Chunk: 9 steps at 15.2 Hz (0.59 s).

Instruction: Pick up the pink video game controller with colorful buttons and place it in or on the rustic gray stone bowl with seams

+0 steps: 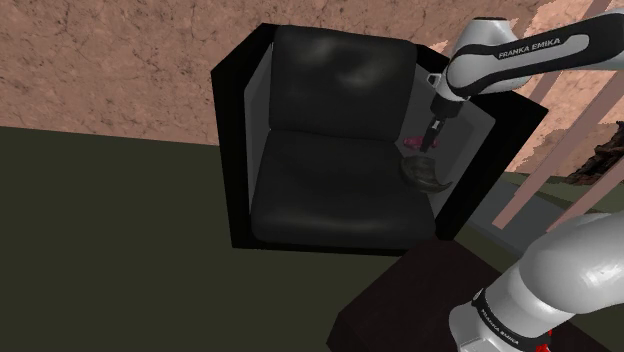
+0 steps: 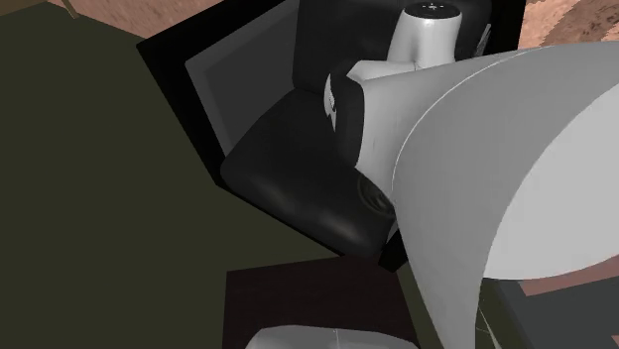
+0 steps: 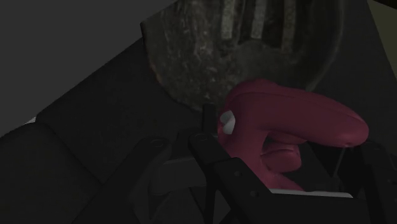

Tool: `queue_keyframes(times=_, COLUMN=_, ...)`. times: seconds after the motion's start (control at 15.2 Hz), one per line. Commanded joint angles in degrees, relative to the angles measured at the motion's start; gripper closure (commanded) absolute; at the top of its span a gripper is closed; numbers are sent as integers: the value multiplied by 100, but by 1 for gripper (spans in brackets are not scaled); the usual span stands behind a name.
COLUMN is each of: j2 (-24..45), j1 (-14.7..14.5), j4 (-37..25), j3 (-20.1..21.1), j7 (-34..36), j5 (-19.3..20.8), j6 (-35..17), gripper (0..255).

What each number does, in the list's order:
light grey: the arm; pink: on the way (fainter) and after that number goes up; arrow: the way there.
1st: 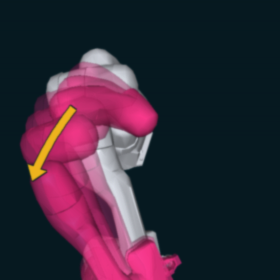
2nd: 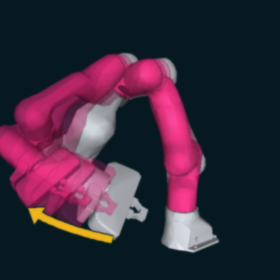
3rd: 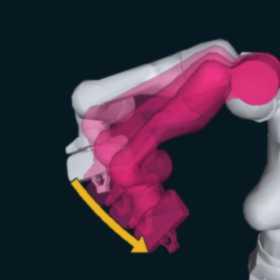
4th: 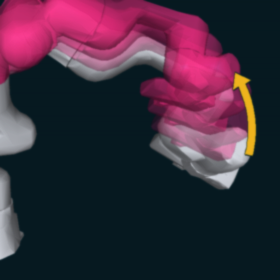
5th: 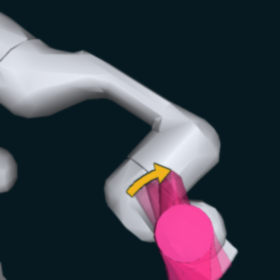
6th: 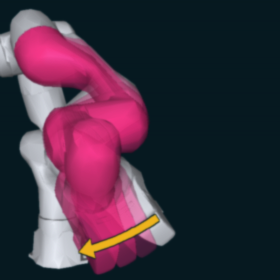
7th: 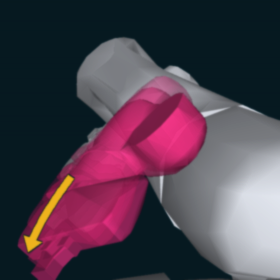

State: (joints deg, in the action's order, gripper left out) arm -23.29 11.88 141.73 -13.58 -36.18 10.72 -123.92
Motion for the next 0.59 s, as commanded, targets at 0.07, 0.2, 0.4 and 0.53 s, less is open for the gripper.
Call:
queue_keyframes(times=0.07, j2=-237, j1=214, j4=191, j3=-292, j7=-398, j5=153, j6=-4, gripper=255)
queue_keyframes(times=0.2, j2=-287, j1=315, j4=295, j3=-442, j7=-579, j5=230, j6=-81, gripper=255)
queue_keyframes(times=0.4, j2=-179, j1=319, j4=450, j3=-479, j7=-569, j5=249, j6=-343, gripper=255)
queue_keyframes(times=0.53, j2=-98, j1=322, j4=548, j3=-503, j7=-564, j5=260, j6=-521, gripper=255)
